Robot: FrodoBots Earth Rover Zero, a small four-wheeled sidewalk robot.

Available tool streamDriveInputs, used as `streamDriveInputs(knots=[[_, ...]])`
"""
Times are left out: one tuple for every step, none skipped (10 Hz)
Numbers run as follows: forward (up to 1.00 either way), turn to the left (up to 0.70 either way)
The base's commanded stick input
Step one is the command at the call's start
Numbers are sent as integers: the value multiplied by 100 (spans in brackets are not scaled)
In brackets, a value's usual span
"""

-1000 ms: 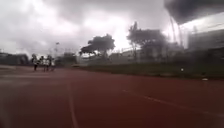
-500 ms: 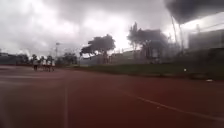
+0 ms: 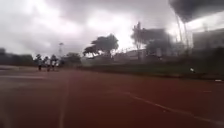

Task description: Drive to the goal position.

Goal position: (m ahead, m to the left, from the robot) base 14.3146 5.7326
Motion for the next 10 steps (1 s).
streamDriveInputs(knots=[[50, 33], [50, 5], [50, 0], [50, 0], [50, 0], [50, 0], [50, 0], [50, 0], [50, 0], [50, 0]])
